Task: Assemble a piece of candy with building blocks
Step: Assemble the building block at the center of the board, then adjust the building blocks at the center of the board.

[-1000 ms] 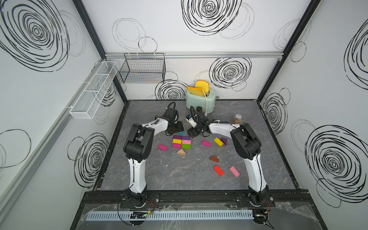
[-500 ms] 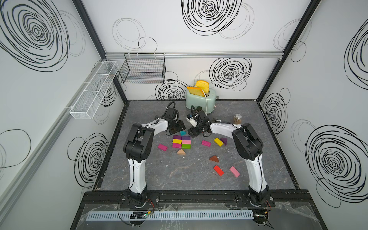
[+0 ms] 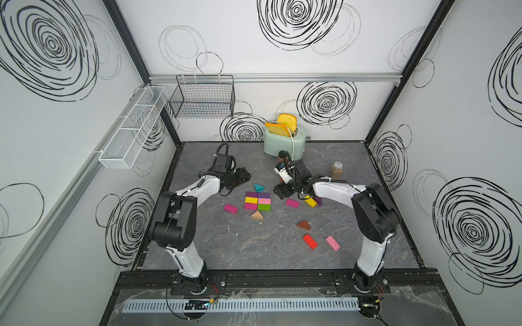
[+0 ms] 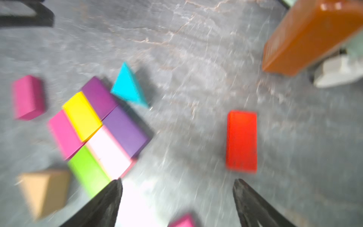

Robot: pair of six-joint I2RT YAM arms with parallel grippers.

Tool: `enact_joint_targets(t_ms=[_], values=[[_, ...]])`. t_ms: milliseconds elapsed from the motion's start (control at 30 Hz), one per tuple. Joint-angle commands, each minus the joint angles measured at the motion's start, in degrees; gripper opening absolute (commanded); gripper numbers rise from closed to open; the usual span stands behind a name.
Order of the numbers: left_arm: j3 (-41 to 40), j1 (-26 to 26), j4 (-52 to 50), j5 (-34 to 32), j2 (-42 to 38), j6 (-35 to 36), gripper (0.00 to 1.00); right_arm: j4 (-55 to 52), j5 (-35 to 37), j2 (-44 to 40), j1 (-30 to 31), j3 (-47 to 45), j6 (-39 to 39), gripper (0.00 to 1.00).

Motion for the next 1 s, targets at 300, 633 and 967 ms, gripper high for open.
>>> enact_joint_targets(t_ms=[300,633,967], values=[[-24.1,-2.7,44.6,0.1,-7.2,-28.7,0.98,7.0,-5.7,-15.7,-0.4,-12.4,12.8,0.99],[-29.5,-4.1,56.6,-8.0,-4.4,-34.4,0.99,8.3,-7.6,-15.4,-0.7,-12.4,13.3,0.99],[-28.9,-6.3,59.0,-12.9,-0.5,-35.3,0.99,9.3,-8.0,-15.0,-1.3,-12.5,13.1,0.99]])
